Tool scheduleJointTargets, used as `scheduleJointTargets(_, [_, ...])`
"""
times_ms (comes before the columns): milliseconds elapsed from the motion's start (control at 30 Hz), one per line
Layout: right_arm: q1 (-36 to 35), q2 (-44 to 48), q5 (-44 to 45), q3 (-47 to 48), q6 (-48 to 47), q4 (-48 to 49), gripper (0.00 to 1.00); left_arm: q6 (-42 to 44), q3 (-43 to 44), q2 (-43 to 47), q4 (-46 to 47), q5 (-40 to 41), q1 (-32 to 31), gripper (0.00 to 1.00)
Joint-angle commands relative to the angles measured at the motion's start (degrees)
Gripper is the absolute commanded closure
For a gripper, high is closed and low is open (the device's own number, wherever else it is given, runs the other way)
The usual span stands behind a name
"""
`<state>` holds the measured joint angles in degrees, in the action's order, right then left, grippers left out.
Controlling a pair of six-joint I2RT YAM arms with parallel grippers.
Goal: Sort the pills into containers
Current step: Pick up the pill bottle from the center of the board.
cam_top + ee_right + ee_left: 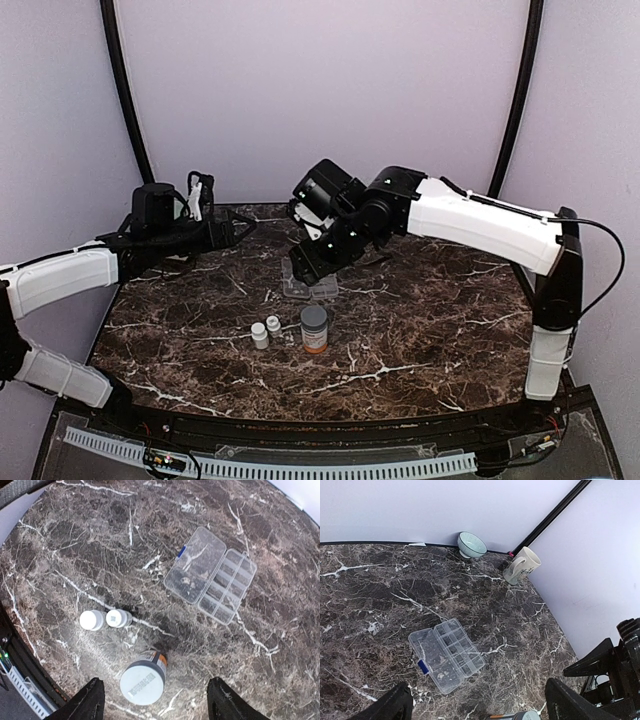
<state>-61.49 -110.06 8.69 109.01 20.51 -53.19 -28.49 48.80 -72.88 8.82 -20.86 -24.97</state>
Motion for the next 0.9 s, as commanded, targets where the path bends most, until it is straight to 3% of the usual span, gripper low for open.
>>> scheduleJointTargets(0, [-0.7,-3.5,-3.0,10.4,3.9,-15.3,0.29,2.0,1.0,2.6,-3.4,1.2,0.0,0.06])
scheduleJointTargets(300, [-3.8,-7.6,-3.5,13.2,6.8,-20.7,0.28,2.6,1.4,3.5,-5.9,2.4,0.0,0.06])
scheduleJointTargets(867, [-3.9,-11.2,-5.4,7.9,6.6,-17.3,0.28,2.2,0.6,4.1,-5.1,2.4,0.0,0.05])
